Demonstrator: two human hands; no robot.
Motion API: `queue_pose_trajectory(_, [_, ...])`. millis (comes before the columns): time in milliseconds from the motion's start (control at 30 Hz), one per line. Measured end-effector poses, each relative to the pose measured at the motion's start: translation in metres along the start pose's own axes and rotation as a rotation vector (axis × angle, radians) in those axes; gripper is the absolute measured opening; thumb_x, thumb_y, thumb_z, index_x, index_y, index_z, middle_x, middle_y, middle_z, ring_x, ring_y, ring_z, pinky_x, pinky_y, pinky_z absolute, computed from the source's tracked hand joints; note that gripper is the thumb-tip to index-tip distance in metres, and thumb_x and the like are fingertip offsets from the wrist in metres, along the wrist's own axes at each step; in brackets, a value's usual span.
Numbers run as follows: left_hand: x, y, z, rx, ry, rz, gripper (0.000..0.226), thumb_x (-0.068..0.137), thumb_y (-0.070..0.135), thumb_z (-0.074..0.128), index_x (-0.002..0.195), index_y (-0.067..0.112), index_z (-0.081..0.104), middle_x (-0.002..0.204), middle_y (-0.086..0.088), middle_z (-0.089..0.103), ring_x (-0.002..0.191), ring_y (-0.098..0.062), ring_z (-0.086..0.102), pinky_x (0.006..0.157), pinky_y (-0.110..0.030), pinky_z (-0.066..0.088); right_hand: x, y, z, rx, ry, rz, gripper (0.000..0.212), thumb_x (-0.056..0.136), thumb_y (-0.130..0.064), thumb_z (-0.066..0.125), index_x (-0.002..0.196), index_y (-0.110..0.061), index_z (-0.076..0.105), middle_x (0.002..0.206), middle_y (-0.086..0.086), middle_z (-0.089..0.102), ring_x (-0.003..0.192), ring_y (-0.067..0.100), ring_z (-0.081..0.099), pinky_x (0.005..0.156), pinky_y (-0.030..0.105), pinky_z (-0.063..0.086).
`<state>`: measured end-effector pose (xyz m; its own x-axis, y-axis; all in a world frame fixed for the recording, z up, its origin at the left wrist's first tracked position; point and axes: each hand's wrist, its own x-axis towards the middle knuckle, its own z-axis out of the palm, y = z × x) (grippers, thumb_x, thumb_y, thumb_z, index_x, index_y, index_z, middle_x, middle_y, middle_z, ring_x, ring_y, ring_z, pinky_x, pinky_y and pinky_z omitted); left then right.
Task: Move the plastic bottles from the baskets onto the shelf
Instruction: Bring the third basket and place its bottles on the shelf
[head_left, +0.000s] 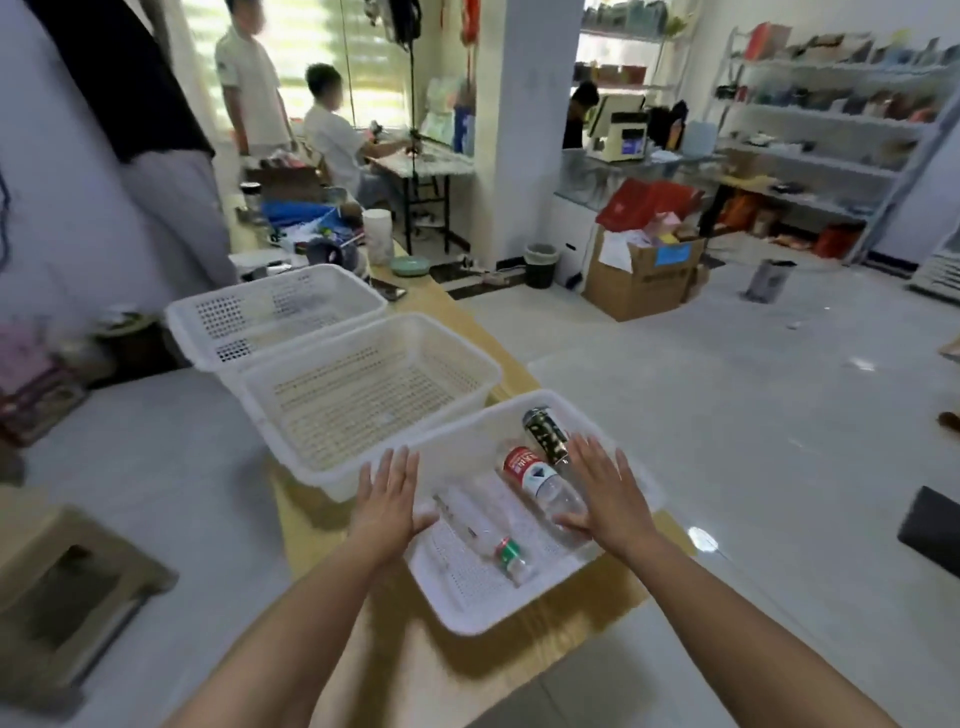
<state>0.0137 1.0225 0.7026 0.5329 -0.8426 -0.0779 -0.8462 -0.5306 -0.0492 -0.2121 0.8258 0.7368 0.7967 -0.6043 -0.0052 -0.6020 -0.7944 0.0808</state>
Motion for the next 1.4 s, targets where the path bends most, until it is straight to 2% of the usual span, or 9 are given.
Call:
queue_pose_trajectory(100, [-0.001, -0.015, 0.011, -0.057, 0.027, -0.021, 0.092, 0.083, 0.073, 0.001, 0.148, 0.010, -0.018, 0.158, -0.009, -0.021, 0.146, -0.030, -0.016, 0.112, -0.043, -0.020, 0.014, -0.008, 0.011, -0.004, -0.073, -0.090, 0.118, 0.058, -0.067, 0.075, 0.147, -0.006, 0.028, 0.151, 0.012, 0.035, 0.139, 0.030, 0.035, 0.113, 0.039, -0.011])
queue_pose_trajectory(200, [0.003, -0.009, 0.015, -0.066, 0.029, -0.005, 0.099, 0.070, 0.077, -0.009, 0.145, 0.013, -0.014, 0.155, -0.007, -0.017, 0.144, -0.028, -0.014, 0.109, -0.042, -0.020, 0.027, -0.003, 0.031, 0.024, -0.194, -0.069, 0.122, 0.036, -0.074, 0.077, 0.134, -0.005, 0.050, 0.136, 0.011, 0.056, 0.122, 0.029, 0.056, 0.112, 0.041, 0.004])
queue_pose_trajectory(400, [0.018, 0.015, 0.018, 0.018, -0.061, 0.046, 0.111, 0.066, 0.066, 0.072, 0.151, 0.017, 0.020, 0.152, -0.012, 0.035, 0.139, -0.031, 0.035, 0.114, -0.047, 0.004, 0.045, 0.016, 0.046, 0.001, -0.311, -0.197, 0.109, 0.056, -0.079, 0.060, 0.136, -0.007, 0.045, 0.141, 0.009, 0.050, 0.125, 0.027, 0.053, 0.111, 0.041, 0.005])
queue_pose_trajectory(533, [0.029, 0.022, 0.019, 0.028, -0.056, 0.036, 0.102, 0.081, 0.058, 0.062, 0.151, 0.026, -0.003, 0.160, -0.008, -0.006, 0.146, -0.027, -0.007, 0.115, -0.045, -0.011, 0.065, 0.032, 0.046, -0.070, -0.335, -0.293, 0.088, 0.076, -0.070, 0.025, 0.133, -0.009, 0.054, 0.140, 0.007, 0.052, 0.125, 0.024, 0.052, 0.113, 0.043, 0.006])
queue_pose_trajectory(733, [0.045, 0.039, 0.017, 0.051, -0.101, 0.024, 0.098, 0.087, 0.039, 0.064, 0.152, 0.033, -0.010, 0.158, -0.006, -0.022, 0.146, -0.025, -0.019, 0.114, -0.042, -0.016, 0.090, 0.045, 0.060, -0.175, -0.310, -0.451, 0.061, 0.083, -0.048, 0.030, 0.125, -0.016, 0.061, 0.127, 0.001, 0.063, 0.121, 0.014, 0.051, 0.115, 0.041, 0.002])
queue_pose_trajectory(800, [0.051, 0.048, 0.013, 0.076, -0.121, 0.017, 0.098, 0.088, 0.032, 0.065, 0.152, 0.035, -0.010, 0.158, -0.007, -0.022, 0.147, -0.026, -0.018, 0.118, -0.044, -0.011, 0.089, 0.043, 0.053, -0.172, -0.292, -0.500, 0.062, 0.084, -0.045, 0.023, 0.135, -0.020, 0.048, 0.135, -0.003, 0.056, 0.124, 0.012, 0.051, 0.116, 0.039, 0.003])
queue_pose_trajectory(900, [0.061, 0.061, 0.015, 0.086, -0.155, -0.005, 0.099, 0.089, 0.022, 0.065, 0.150, 0.038, -0.011, 0.158, -0.008, -0.024, 0.147, -0.027, -0.018, 0.120, -0.045, -0.006, 0.091, 0.047, 0.055, -0.100, -0.300, -0.617, 0.063, 0.086, -0.046, -0.004, 0.147, -0.033, -0.003, 0.159, -0.008, 0.009, 0.146, 0.013, 0.012, 0.117, 0.035, 0.000])
queue_pose_trajectory(1133, [0.074, 0.075, 0.027, 0.101, -0.209, -0.018, 0.100, 0.089, 0.015, 0.062, 0.149, 0.042, -0.014, 0.157, -0.008, -0.026, 0.146, -0.027, -0.019, 0.119, -0.045, -0.007, 0.111, 0.059, 0.051, -0.122, -0.367, -0.736, 0.098, 0.086, -0.006, 0.063, 0.151, -0.036, -0.003, 0.159, -0.013, -0.010, 0.147, 0.013, -0.008, 0.113, 0.035, 0.028])
queue_pose_trajectory(1400, [0.074, 0.070, 0.038, 0.061, -0.241, -0.065, 0.089, 0.092, 0.009, 0.056, 0.151, 0.042, -0.004, 0.159, -0.009, -0.021, 0.146, -0.028, -0.019, 0.118, -0.045, -0.009, 0.130, 0.042, 0.058, -0.160, -0.387, -0.848, 0.079, 0.092, -0.010, 0.053, 0.150, -0.039, 0.009, 0.160, -0.009, -0.004, 0.147, 0.020, -0.006, 0.118, 0.045, 0.019])
